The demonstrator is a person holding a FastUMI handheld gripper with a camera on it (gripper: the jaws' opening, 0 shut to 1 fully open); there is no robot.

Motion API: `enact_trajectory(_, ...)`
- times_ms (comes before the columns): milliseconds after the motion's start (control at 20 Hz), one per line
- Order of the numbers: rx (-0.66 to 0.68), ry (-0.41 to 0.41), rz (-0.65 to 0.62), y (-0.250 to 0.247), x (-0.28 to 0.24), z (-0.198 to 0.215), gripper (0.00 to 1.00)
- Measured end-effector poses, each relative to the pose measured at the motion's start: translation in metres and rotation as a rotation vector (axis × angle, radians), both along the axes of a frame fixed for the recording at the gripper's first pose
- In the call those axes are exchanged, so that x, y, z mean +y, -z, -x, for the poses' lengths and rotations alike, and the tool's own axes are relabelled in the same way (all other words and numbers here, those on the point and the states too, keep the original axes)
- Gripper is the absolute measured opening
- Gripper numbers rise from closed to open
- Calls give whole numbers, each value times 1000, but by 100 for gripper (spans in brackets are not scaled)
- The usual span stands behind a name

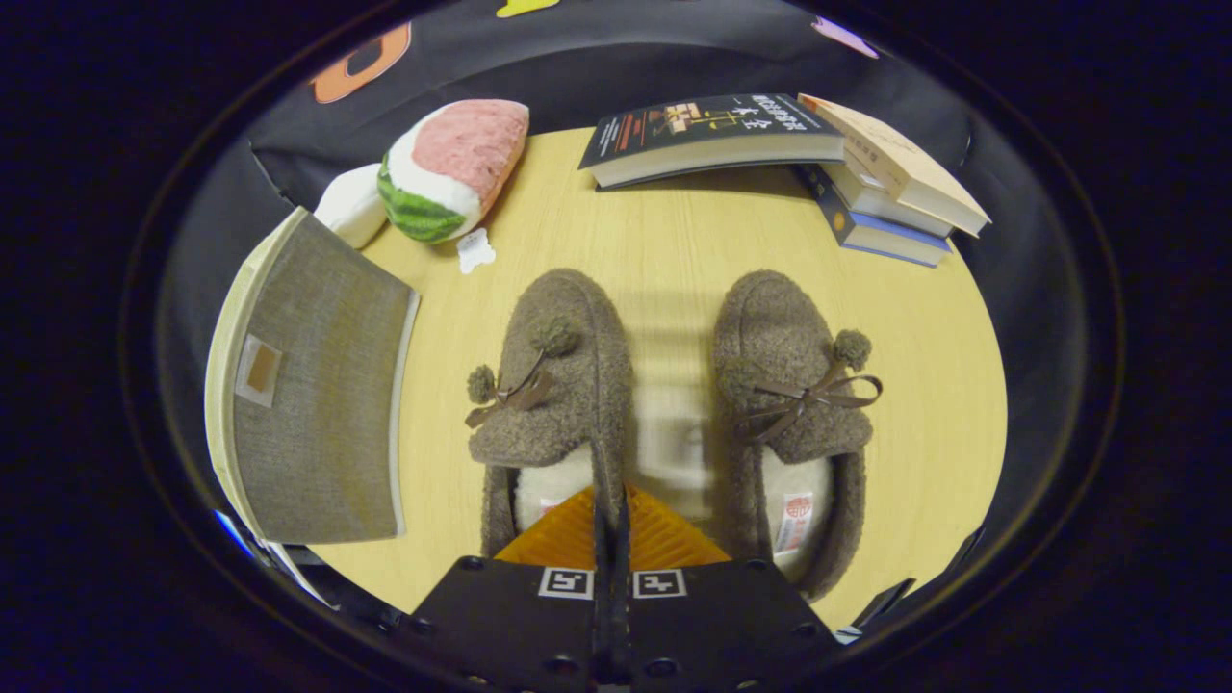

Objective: Open the storage box then place both shoes into the box .Put the left shoe in first, then the right shoe, with the right side of both shoes facing outward in a uniform manner.

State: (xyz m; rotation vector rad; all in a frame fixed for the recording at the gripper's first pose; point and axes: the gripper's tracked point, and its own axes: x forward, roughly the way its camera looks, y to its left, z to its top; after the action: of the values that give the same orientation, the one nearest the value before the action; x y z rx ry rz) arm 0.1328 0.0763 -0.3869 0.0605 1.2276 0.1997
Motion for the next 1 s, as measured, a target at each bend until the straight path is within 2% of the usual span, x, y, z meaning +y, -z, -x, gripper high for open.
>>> enact_trajectory(300,-27,21,-94,-49,11,7,0)
enact_trajectory(650,-116,-21,-149,-124,30,14,0)
enact_trajectory(1000,-215,-69,-203,-197,75,16,0)
